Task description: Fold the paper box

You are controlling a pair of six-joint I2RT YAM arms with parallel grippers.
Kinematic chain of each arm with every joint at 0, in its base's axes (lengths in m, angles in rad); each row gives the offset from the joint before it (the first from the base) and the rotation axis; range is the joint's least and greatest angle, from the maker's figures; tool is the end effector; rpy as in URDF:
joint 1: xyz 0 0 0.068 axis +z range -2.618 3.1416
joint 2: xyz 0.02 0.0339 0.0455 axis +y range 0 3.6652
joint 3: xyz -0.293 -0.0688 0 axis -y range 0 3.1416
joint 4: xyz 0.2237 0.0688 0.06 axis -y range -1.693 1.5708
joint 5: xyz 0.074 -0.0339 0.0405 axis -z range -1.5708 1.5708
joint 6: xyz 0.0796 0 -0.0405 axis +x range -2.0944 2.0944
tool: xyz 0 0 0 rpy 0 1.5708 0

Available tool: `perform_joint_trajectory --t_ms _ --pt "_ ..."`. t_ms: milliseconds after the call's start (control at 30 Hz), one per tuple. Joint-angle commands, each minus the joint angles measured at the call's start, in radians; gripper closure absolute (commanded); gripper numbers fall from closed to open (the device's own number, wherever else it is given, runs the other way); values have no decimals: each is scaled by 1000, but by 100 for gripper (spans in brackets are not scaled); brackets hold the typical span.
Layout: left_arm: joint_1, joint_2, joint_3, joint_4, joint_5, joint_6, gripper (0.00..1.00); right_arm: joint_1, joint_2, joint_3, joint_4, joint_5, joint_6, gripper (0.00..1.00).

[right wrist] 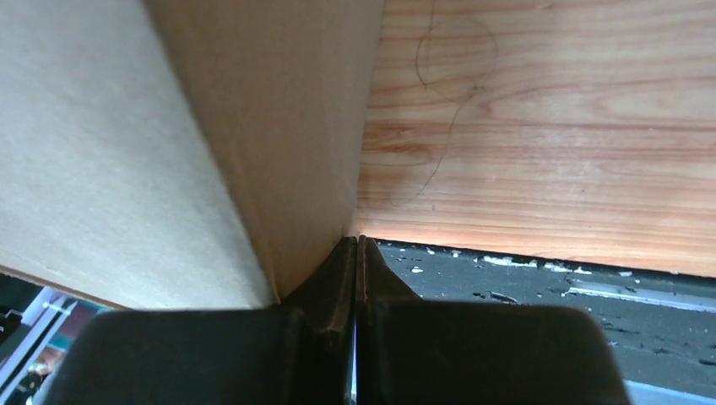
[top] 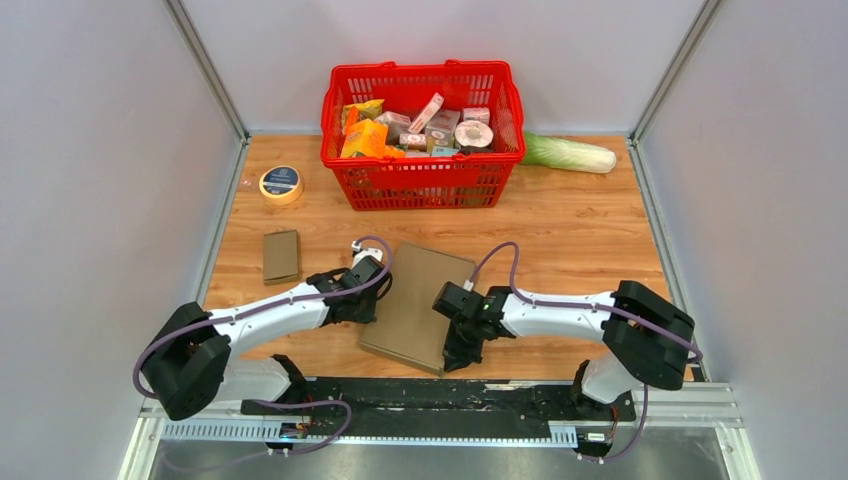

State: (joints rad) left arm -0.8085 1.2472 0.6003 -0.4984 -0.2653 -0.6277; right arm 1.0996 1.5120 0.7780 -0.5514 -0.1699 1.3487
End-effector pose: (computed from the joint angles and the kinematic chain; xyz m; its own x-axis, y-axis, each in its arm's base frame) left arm 0.1558 -0.1329 0.1670 -0.8751 0.0958 -0.4743 0.1350 0.9896 -0.0491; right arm 0.1024 0.2306 0.1544 -0.9737 0.2067 0.0962 0.2267 0.9232 0.3104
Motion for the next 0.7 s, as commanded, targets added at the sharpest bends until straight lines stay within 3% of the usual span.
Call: perform_joint_trajectory --t_ms 0,167,233,267,300,433,533,667 --pt "-121 46 21 262 382 -208 82 -1 43 188 795 135 193 100" --pt "-124 -20 -77 357 325 -250 81 -6 71 135 974 133 267 100" --pt "-129 -23 -76 353 321 -245 80 -4 73 136 1015 118 218 100" --pt "-127 -25 -68 319 313 -242 79 -4 60 151 940 107 173 100" --pt "-126 -40 -59 293 278 -221 78 -1 41 171 747 110 137 100" --pt "-66 -136 -17 167 218 -130 61 -18 -81 25 501 203 -55 98" --pt "35 -225 36 65 225 -31 50 -64 -162 -37 274 257 -271 73" --pt "167 -282 131 -77 236 110 46 -181 -277 -89 85 268 -494 62"
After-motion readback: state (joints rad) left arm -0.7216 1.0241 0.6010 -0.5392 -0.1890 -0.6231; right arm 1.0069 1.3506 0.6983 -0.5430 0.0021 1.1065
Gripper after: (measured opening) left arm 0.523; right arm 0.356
